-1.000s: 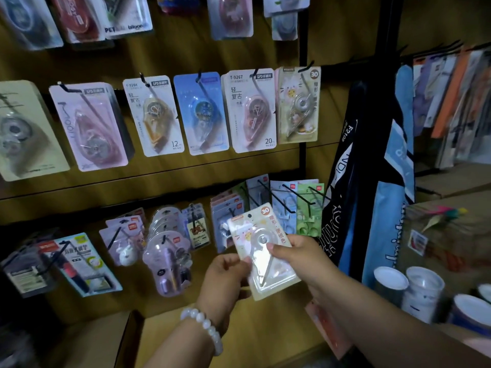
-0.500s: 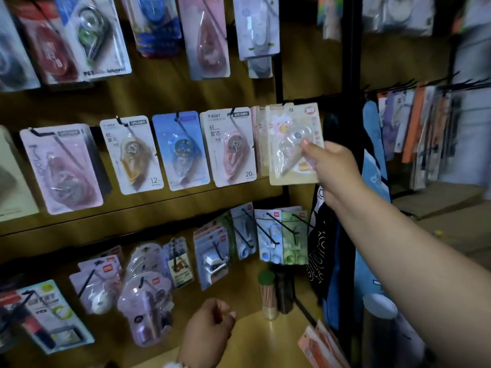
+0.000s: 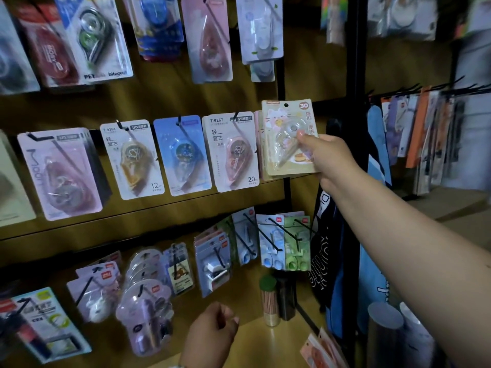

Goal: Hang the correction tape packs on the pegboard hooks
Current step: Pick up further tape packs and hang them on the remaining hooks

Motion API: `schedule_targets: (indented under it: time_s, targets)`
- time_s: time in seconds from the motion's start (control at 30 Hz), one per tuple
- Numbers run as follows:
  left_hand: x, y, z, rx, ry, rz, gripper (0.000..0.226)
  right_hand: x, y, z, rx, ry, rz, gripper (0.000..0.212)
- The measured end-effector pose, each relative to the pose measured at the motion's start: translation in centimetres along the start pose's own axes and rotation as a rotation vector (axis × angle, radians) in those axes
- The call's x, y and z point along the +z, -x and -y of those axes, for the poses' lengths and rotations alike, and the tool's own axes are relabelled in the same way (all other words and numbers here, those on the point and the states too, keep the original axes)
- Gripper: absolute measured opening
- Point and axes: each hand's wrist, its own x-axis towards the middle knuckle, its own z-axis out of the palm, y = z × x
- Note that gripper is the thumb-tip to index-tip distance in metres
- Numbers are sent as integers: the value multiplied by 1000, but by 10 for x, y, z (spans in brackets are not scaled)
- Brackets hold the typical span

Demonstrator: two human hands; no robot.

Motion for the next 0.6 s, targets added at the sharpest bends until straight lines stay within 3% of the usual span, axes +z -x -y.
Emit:
schedule_targets:
  time_s: [0.37,0.6]
  targets:
    - [1,-5,11,44,28,5,12,1,-4,-9,31,-142,-31,14]
    - [6,-8,13,46,18,12,12,9,-18,-15,35,-8,-94,14]
